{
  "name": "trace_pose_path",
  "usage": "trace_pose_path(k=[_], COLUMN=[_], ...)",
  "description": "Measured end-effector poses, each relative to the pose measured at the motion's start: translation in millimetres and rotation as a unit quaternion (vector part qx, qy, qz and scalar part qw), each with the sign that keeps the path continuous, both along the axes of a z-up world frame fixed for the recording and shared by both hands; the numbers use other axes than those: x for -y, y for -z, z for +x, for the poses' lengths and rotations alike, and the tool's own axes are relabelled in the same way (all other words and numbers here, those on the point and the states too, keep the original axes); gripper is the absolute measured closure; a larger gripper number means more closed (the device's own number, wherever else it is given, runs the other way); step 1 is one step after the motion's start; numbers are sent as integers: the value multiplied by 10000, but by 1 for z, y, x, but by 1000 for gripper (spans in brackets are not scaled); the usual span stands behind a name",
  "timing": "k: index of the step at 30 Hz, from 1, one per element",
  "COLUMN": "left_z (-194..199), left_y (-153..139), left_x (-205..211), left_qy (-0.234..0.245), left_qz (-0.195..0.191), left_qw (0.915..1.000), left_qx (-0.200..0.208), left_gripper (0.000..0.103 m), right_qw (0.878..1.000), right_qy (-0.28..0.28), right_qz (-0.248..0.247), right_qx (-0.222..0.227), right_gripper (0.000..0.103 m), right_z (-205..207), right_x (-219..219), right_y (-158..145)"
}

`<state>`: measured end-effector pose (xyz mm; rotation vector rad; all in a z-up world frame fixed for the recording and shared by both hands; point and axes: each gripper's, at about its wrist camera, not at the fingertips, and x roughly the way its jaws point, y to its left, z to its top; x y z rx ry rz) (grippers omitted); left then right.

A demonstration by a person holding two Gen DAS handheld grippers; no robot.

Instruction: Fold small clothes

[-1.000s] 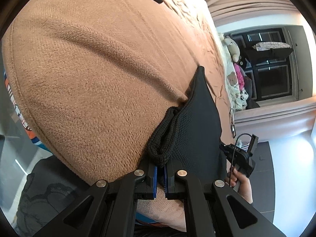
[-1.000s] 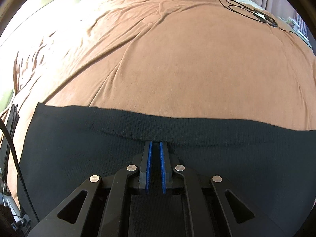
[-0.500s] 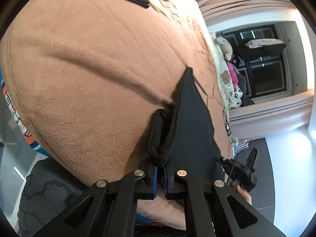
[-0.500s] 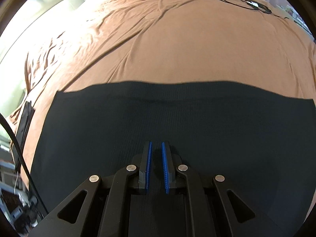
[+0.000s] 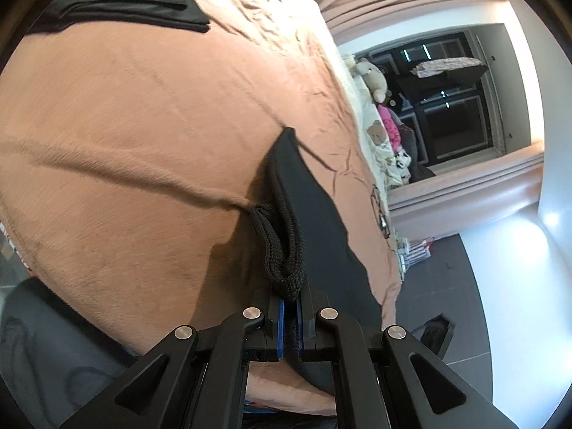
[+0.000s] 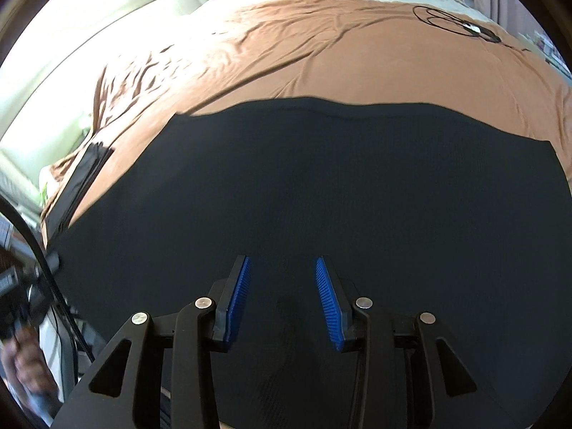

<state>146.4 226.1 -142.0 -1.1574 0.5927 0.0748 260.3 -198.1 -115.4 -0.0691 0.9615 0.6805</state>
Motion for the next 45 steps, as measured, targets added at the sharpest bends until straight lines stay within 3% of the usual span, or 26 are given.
trace_pose_path(k=[9,23,37,40,42,44,45], left_z=[16,40,99,112,122,129,135], left_y=[-22,-71,-132,-139,-142,-144,-145], left_x=[7,38,116,137,152,166,174], left_qy=[228,683,1491,1694,1839,1963,2044], left_qz=[61,427,970,1051,1099,1136,1157], left_qw=[9995,9956,9811,9768,9736,9708,9689], left_qx=[199,486,764,785,789,783,774], left_gripper=[99,99,99,99,99,99,99], right_qw=[9991,9961,9905,9881,9874,9854,9843], right_qy=[-314,-45,626,832,953,1083,1143], right_qz=[136,467,1190,1280,1265,1311,1331], right_qx=[-246,-744,-278,-178,-38,108,196], right_gripper=[68,79,79,74,61,38,37], right_z=[-31,-45,-52,-51,-56,-58,-60], right_x=[19,51,156,176,190,203,208], right_y=[10,16,-26,-33,-36,-41,-44])
